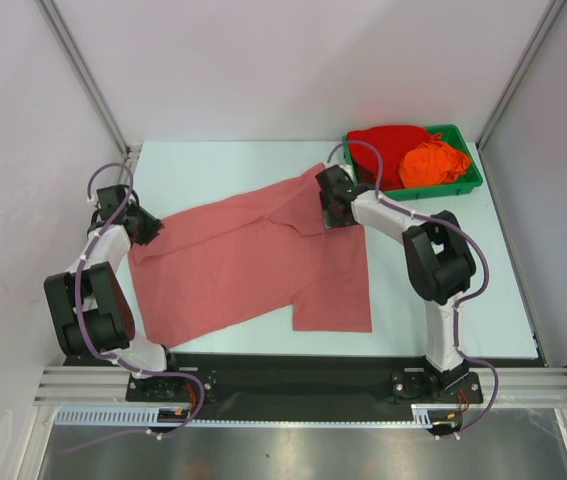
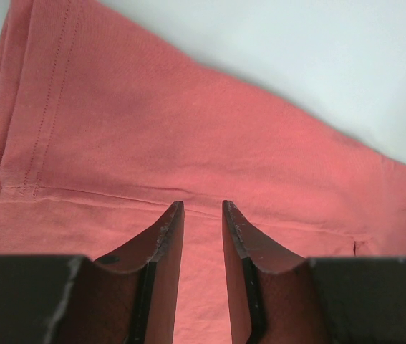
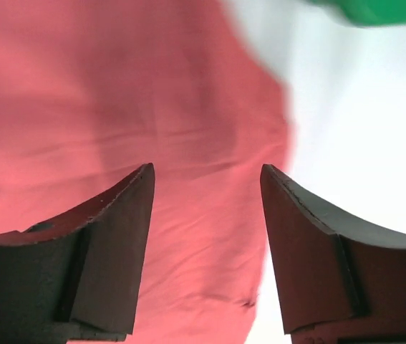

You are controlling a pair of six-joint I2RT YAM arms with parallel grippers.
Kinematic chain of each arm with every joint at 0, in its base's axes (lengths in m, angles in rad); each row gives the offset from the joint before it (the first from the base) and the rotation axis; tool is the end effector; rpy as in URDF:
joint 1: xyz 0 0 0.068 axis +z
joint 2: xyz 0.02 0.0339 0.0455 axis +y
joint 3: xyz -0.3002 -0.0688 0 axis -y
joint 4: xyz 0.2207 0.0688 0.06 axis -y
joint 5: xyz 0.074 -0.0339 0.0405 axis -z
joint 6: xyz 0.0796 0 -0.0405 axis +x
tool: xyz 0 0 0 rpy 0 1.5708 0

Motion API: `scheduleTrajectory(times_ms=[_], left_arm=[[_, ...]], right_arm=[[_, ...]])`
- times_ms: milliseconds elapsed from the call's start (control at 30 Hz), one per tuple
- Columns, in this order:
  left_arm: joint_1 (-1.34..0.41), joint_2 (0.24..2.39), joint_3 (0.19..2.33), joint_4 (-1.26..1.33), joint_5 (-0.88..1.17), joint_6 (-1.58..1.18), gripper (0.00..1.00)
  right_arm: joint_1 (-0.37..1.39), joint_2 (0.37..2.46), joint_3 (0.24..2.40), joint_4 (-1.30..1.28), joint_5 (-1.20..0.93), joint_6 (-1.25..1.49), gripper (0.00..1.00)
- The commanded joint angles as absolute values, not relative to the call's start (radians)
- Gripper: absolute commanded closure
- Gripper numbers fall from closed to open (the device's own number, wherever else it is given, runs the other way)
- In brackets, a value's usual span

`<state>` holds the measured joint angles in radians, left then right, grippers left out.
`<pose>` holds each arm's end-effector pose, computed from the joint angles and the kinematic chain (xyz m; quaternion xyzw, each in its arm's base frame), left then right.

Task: Fold and stack the t-shirts
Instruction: Fold the tshirt

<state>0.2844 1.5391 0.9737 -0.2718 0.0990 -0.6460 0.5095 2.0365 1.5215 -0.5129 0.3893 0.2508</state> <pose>0.3205 0.0855 0.2322 -0.4024 0.8412 -0.1098 0.3440 0.4099 0.1944 0.1988 -0.0705 0.9440 -0.0754 0.3134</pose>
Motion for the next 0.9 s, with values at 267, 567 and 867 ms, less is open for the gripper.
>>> scheduleTrajectory(times_ms=[267,567,867], left_arm=[[0.288,1.496,0.969,-0.25,0.101,-0.635,0.67],[0.288,1.496,0.973,-0.245,0.112,-0.632,0.67],[0.137,1.445,0.963,-0.226,0.078,-0.617,0.66]], right_arm=[[0.716,2.129,1.747,-0.512,0.224,0.057,0.46],[0.726,2.261,1.845,-0.508,0.275,0.008,0.52],[0.71,2.309,1.904,-0.486,0.362,0.003,0.52]])
